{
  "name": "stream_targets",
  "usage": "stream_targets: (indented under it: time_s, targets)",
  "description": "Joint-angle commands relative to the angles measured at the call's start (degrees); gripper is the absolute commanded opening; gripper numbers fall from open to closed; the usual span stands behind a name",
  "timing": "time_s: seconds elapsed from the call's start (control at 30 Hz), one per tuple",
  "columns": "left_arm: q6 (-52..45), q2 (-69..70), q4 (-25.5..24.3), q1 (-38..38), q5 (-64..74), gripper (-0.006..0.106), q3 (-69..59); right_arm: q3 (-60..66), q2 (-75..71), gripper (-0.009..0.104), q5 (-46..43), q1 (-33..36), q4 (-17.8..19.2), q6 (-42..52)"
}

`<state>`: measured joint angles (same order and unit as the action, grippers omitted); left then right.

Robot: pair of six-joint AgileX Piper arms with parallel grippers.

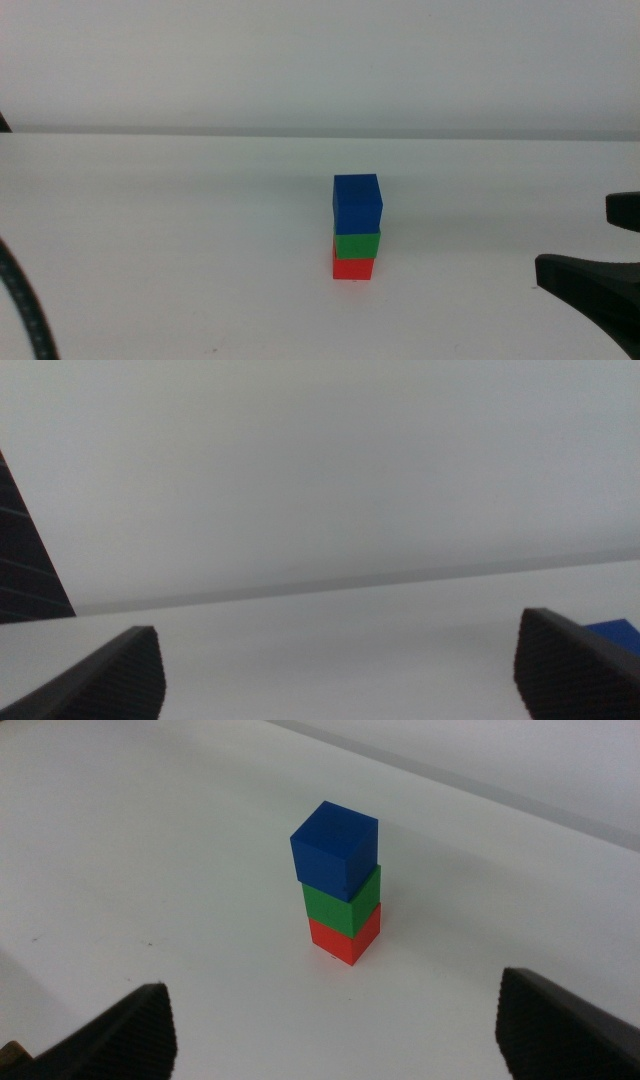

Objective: Stack red cubes first, then green, then blue cubes in a specific spot.

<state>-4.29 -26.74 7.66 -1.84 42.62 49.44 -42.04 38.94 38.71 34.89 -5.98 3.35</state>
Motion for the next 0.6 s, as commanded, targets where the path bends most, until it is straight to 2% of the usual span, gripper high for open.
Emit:
stream_targets:
  time_s: [0.0,0.13,0.23,0.33,0.57]
  targets:
    - [0.0,0.2,0.3,0.0,-1.2,0.094,-1.0,0.2,-0.3,0.085,-0.6,-0.4,0.0,0.1]
    - [0.0,1.6,-1.1,0.0,-5.6,0.094,-5.7,2.1,-1.6,0.085,-3.6,-0.4,0.3,0.1]
    - [0.0,5.6,-1.6,0.0,-13.2,0.094,-13.5,10.2,-5.5,0.085,-17.6,-1.4,3.3,0.1]
    - [0.0,10.2,-1.6,0.0,-21.7,0.094,-23.2,19.9,-9.2,0.085,-27.3,-5.8,3.7,0.1]
    - [0.0,19.7,-1.8,0.0,-35.3,0.094,-43.3,35.7,-21.2,0.085,-27.5,-22.5,5.2,0.1]
